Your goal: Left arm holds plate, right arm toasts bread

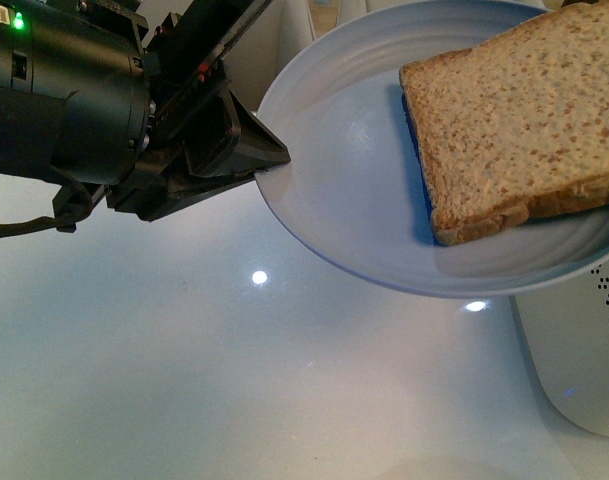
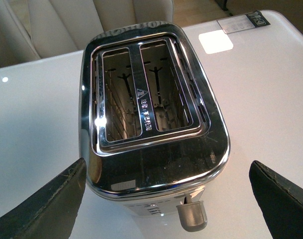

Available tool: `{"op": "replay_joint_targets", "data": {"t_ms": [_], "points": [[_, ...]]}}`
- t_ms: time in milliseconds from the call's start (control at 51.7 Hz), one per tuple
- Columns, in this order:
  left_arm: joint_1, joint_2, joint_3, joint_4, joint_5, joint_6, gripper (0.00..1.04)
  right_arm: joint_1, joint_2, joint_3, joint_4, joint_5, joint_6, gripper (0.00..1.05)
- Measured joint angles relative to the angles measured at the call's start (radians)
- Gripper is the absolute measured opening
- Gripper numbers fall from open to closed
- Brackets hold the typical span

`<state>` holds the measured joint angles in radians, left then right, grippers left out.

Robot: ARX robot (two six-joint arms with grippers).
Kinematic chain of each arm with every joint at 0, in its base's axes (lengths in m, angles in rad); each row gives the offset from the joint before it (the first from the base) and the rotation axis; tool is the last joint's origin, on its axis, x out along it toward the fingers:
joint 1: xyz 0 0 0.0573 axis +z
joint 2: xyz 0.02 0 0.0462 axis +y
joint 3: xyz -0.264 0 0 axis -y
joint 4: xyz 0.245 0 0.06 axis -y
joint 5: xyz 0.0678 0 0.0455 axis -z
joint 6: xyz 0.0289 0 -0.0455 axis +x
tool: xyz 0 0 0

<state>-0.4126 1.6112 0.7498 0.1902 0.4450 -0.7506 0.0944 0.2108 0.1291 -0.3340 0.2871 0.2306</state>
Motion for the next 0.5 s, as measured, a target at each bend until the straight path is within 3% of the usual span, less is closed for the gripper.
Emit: {"op": "replay_joint_targets", "data": {"t_ms": [116, 368, 503], "points": [[0.0, -0.001, 0.0, 0.0, 0.002, 0.0, 0.03, -0.008, 0.024, 0.009, 0.015, -0.034, 0.019, 0.96], [0.0, -0.001, 0.0, 0.0, 0.0, 0.0, 0.03, -0.11, 0.211, 0.124, 0.14, -0.316, 0.225, 0.96], [0.0, -0.001, 0.0, 0.0, 0.001, 0.0, 0.03, -0.1, 0.281, 0.178, 0.225, -0.429, 0.359, 0.96]]}}
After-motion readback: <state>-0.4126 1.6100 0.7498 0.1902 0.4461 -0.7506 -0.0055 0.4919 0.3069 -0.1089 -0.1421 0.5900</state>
